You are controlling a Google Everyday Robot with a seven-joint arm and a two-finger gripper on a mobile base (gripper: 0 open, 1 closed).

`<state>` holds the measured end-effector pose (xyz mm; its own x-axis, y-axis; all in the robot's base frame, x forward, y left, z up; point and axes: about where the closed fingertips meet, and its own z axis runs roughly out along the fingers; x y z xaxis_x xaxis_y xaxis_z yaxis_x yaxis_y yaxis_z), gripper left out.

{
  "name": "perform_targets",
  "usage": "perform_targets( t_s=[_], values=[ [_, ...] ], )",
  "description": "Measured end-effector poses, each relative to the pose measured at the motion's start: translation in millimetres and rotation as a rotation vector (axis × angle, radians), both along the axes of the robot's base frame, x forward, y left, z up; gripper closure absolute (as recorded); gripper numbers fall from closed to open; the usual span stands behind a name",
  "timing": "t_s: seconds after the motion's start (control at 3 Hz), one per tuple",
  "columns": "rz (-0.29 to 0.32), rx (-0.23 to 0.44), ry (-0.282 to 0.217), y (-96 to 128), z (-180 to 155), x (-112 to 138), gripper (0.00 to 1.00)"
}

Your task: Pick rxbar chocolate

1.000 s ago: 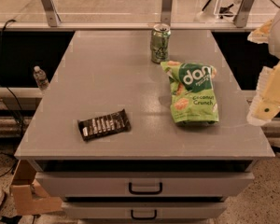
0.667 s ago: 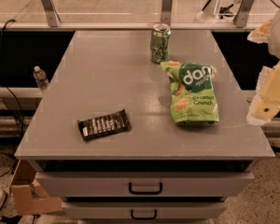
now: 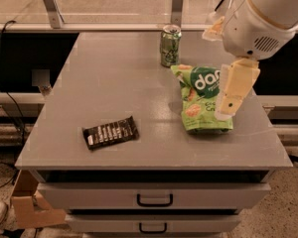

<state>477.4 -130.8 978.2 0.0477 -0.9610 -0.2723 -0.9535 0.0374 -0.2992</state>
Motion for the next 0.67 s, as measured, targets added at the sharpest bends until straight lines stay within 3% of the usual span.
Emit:
perform_targets(
  t_s=[0.33,0.67],
  values=[
    [0.157,0.101,0.007,46.8,-5.1,10.0,0.0],
    [0.157,0.101,0.006,46.8,-5.1,9.9,0.0]
  ],
)
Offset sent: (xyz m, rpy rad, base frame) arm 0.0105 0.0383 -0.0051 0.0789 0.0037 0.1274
